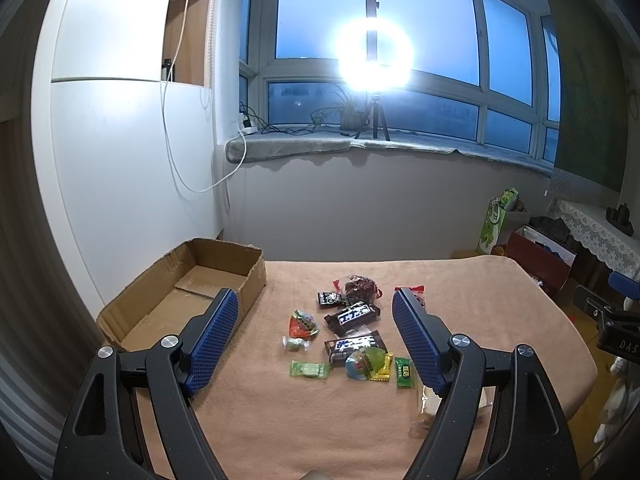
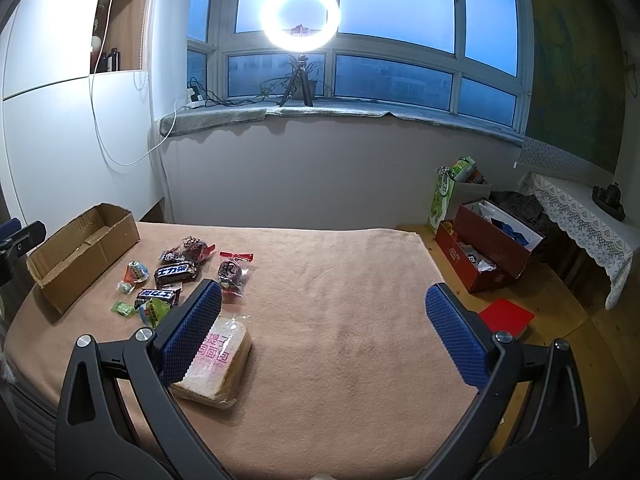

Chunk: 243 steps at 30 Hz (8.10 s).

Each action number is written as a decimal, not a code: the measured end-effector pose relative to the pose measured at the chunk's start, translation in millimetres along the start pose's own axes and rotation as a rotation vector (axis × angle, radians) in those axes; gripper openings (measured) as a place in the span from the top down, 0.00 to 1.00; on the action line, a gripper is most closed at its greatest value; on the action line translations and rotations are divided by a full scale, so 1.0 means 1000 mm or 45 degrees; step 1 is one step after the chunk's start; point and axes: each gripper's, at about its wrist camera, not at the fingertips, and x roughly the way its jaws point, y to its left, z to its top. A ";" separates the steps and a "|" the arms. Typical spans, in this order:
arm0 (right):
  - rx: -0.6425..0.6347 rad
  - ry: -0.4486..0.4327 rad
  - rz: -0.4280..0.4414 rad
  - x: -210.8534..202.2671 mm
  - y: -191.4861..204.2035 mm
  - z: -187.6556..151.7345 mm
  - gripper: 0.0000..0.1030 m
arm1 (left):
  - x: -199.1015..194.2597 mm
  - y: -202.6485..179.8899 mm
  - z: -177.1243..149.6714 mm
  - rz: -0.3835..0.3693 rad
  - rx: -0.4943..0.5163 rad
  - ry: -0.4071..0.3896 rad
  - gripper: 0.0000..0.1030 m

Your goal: Organize snacks

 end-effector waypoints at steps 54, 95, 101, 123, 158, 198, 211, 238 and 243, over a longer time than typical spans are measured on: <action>0.034 0.115 0.046 0.029 -0.006 -0.011 0.00 | 0.018 -0.011 -0.015 -0.049 0.021 0.089 0.23; 0.406 0.746 0.759 0.145 0.025 -0.077 0.56 | 0.111 -0.047 -0.093 -0.689 -0.261 0.669 0.69; 0.360 0.730 0.751 0.141 0.031 -0.073 0.59 | 0.109 -0.056 -0.092 -0.695 -0.224 0.664 0.69; 0.224 0.642 0.783 0.115 0.075 -0.033 0.62 | 0.072 -0.025 -0.065 -0.602 -0.213 0.485 0.69; -0.177 0.591 1.148 0.152 0.319 0.053 0.62 | 0.074 0.168 -0.014 -0.105 -0.380 0.238 0.69; -0.333 0.428 0.926 0.154 0.301 0.061 0.39 | 0.065 0.158 -0.017 0.119 -0.228 0.261 0.56; -0.143 0.302 0.759 0.136 0.145 0.071 0.36 | 0.054 0.097 -0.008 -0.033 -0.148 0.223 0.48; -0.156 0.571 0.550 0.226 0.071 0.012 0.22 | 0.123 -0.030 -0.067 -0.279 -0.018 0.555 0.48; -0.115 0.639 0.531 0.254 0.078 0.002 0.22 | 0.140 -0.040 -0.071 -0.231 -0.007 0.573 0.47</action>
